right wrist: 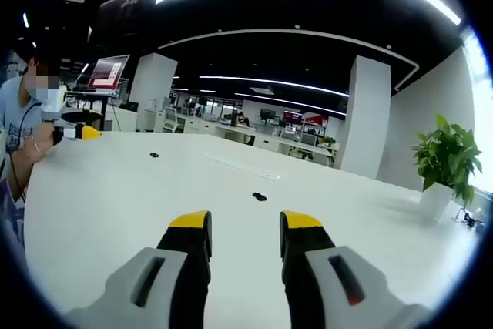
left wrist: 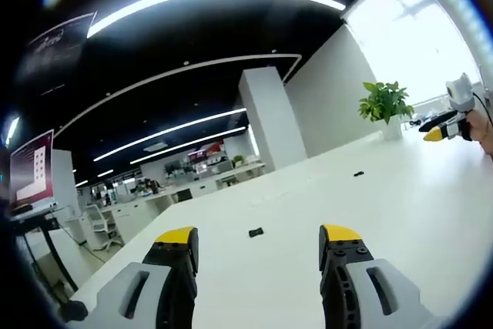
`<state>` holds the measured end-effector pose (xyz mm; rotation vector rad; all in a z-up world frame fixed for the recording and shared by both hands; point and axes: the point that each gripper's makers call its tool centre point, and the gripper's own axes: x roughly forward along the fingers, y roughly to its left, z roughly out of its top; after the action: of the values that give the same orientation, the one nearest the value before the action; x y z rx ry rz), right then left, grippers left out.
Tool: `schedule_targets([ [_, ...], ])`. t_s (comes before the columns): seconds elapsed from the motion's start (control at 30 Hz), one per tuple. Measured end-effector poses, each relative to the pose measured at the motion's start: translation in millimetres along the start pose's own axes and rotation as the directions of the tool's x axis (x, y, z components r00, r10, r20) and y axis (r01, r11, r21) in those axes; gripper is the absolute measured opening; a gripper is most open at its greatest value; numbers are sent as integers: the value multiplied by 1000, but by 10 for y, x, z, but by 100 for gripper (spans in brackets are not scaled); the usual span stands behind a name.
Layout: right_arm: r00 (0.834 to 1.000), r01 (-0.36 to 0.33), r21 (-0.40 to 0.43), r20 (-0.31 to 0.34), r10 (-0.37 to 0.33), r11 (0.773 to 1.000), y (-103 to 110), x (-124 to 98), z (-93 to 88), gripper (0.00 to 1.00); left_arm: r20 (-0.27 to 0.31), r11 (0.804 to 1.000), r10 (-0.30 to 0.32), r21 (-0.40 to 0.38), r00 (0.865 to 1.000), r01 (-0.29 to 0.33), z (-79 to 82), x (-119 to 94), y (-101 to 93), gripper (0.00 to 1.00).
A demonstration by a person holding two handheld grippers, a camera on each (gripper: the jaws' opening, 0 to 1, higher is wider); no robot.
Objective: Snap the two parts of the plastic buckle together until the buckle closes and remains connected.
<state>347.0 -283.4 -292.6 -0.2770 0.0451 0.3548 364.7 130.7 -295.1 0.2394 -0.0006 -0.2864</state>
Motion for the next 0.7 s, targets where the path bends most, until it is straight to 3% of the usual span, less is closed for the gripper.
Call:
schedule_targets([
  [0.4,999,-17,-31,-29,16,999,40,31,-31,35,-36,1000,-11,25,999,12,-59,41,-35,64],
  [0.7,997,-20,-38,-80,17,999,37,72,-138,35,-18,1000,9,22,1000,-8,-22,12,16,64],
])
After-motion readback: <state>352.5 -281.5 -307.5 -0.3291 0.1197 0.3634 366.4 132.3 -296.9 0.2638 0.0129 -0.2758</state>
